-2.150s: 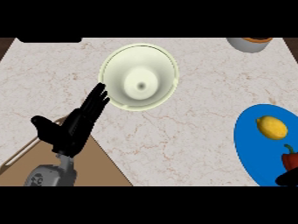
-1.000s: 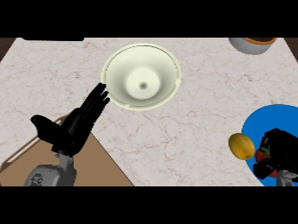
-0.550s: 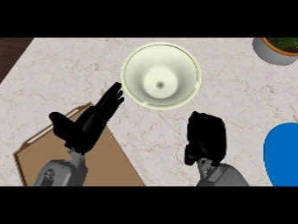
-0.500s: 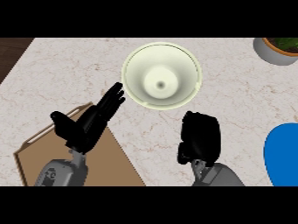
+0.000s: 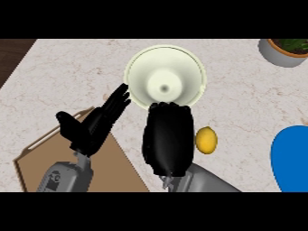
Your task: Pick the bell pepper from the plate and place it in the bowl
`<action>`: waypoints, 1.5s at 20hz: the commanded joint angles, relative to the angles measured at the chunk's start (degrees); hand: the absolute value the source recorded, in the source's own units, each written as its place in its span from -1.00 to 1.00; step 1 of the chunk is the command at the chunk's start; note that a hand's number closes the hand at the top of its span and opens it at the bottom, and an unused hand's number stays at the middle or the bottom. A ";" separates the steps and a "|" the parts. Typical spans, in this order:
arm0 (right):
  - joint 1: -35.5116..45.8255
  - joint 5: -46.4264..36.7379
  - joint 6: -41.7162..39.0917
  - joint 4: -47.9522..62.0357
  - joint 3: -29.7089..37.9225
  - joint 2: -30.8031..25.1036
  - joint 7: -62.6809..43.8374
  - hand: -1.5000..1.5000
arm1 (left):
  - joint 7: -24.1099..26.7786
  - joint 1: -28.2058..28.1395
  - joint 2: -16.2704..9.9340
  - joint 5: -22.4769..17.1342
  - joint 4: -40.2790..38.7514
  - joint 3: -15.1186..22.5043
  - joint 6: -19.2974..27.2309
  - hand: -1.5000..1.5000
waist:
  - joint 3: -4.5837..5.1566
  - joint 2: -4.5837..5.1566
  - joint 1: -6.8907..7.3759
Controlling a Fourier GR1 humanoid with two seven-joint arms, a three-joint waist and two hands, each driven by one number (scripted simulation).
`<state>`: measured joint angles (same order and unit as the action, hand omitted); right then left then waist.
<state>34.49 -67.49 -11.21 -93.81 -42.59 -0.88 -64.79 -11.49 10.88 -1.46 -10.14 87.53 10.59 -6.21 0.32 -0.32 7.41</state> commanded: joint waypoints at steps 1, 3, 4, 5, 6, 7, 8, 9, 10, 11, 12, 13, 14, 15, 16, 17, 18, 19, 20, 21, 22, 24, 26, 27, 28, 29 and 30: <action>9.25 1.55 -1.54 1.61 -1.96 0.83 -14.32 1.00 | -0.42 0.37 -0.23 -0.39 -0.20 -0.74 0.07 0.00 | 0.04 -0.07 -0.49; 12.56 3.16 -1.13 2.19 -0.58 0.83 -15.78 1.00 | -0.82 0.27 0.63 0.11 0.16 0.07 0.82 0.00 | 0.00 -0.21 -0.54; 13.79 3.96 -1.01 2.99 -0.79 0.83 -16.94 1.00 | -0.76 0.77 -0.09 0.04 -0.22 -0.86 0.75 0.00 | -0.01 -0.08 -1.08; 15.51 4.46 0.46 4.81 -0.47 0.83 -16.74 1.00 | 0.11 0.72 -0.32 0.16 -0.91 -0.53 -0.12 0.00 | 0.04 0.22 -0.63; 17.54 5.07 0.17 4.18 0.28 0.83 -17.38 1.00 | 0.15 -0.18 -1.40 0.14 -0.37 -0.82 -0.69 0.00 | 0.04 -0.09 -0.25; 19.42 6.32 -0.29 5.56 1.37 0.83 -17.63 1.00 | 0.34 0.45 -0.09 0.30 -0.75 -0.72 0.43 0.00 | 0.01 0.09 -1.09; 21.49 6.43 -0.63 7.56 2.90 0.83 -17.49 1.00 | -1.04 0.27 -0.18 0.16 0.35 -0.42 0.56 0.00 | 0.00 0.00 -0.81; 23.50 7.61 -0.46 6.90 3.32 0.82 -18.30 1.00 | -0.52 0.10 -0.45 0.41 -0.44 -0.68 0.51 0.00 | -0.02 -0.03 -1.42; 23.69 7.82 1.57 8.09 2.10 0.82 -19.42 1.00 | -0.27 0.48 -0.11 0.36 0.07 -0.68 0.71 0.00 | -0.02 0.02 -1.25; 26.41 7.75 1.82 9.42 4.73 0.82 -18.73 1.00 | 0.22 -0.43 0.45 0.99 -0.73 -0.10 1.20 0.00 | -0.02 0.14 -1.51; 28.95 8.68 -0.62 11.18 5.66 0.82 -18.64 1.00 | 0.47 -0.45 -0.78 -0.11 -0.49 -1.05 -0.30 0.00 | 0.03 0.10 -1.62; 28.51 8.32 3.25 14.41 5.77 0.82 -17.95 1.00 | 1.84 -0.65 0.35 0.76 -2.03 -0.60 0.58 0.00 | 0.01 0.66 -1.81; 30.83 10.05 1.69 16.28 7.33 0.82 -17.48 1.00 | 0.72 -0.03 -0.54 0.86 0.06 -1.31 1.08 0.00 | -0.04 0.44 -1.49; 31.50 9.50 3.99 18.67 8.04 0.82 -16.93 1.00 | 1.91 -0.92 -0.43 -0.25 -0.35 -1.71 0.11 0.00 | -0.02 0.68 -1.53; 32.27 10.68 5.47 18.51 8.28 0.82 -17.79 1.00 | 0.31 0.15 -0.41 0.97 -0.45 -1.08 1.06 0.00 | -0.10 0.58 -1.88; 34.05 11.15 6.45 21.48 10.90 0.82 -14.69 1.00 | 0.56 -0.42 -0.39 -0.03 -0.24 -1.73 0.70 0.00 | -0.12 0.76 -2.42; 33.72 11.53 8.74 22.12 9.72 0.83 -16.17 1.00 | 1.31 0.52 -0.86 -0.16 -0.99 -2.64 0.44 0.00 | -0.10 0.86 -2.25; 34.66 12.06 9.53 24.32 9.14 0.83 -16.38 1.00 | 2.46 -0.57 -0.77 0.46 -1.12 -1.64 -0.12 0.00 | -0.07 0.93 -1.77; 34.63 12.07 10.34 25.70 10.55 0.83 -14.97 1.00 | 1.39 -1.10 0.35 1.36 -0.06 -0.86 1.77 0.00 | -0.16 0.76 -2.67; 36.56 11.98 11.95 28.91 11.00 0.83 -13.40 1.00 | 1.03 0.23 -0.12 0.09 -0.25 -2.10 1.05 0.00 | -0.13 1.01 -2.40; 35.65 11.82 13.06 29.80 10.80 0.83 -12.51 1.00 | 1.25 -1.88 -0.33 0.73 1.01 -1.36 1.18 0.00 | -0.19 0.78 -3.04; 37.31 12.46 15.11 34.30 11.12 0.83 -10.12 1.00 | 1.00 -1.04 -1.40 -0.17 0.59 -2.79 0.35 0.00 | -0.19 0.94 -3.19; 38.33 11.79 17.60 39.09 12.68 0.84 -7.97 1.00 | 1.39 -0.79 -1.55 -0.21 0.35 -3.07 0.15 0.00 | -0.18 1.14 -3.10; 38.15 11.71 18.75 42.24 13.51 0.84 -5.35 1.00 | 2.67 -0.54 -2.19 -0.48 -1.28 -4.13 -0.50 0.00 | -0.17 1.38 -3.30; 35.37 9.07 20.31 44.91 13.74 0.84 -1.54 1.00 | 0.69 -1.68 -1.64 -0.80 1.87 -3.35 0.25 0.00 | -0.25 1.10 -4.16; 38.40 9.38 19.61 48.61 14.09 0.84 -1.64 1.00 | 3.45 -0.18 -1.90 -0.87 -3.08 -4.52 -0.94 0.00 | -0.15 1.63 -3.70; 38.24 8.88 21.01 51.04 15.65 0.85 0.25 1.00 | 2.07 -3.27 -2.21 -0.71 1.71 -2.93 -1.09 0.00 | -0.23 1.23 -3.57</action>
<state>71.35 -57.28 2.91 -52.06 -29.12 -0.60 -62.36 -9.55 9.61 -3.10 -10.55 87.48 7.41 -6.49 0.14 0.88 4.03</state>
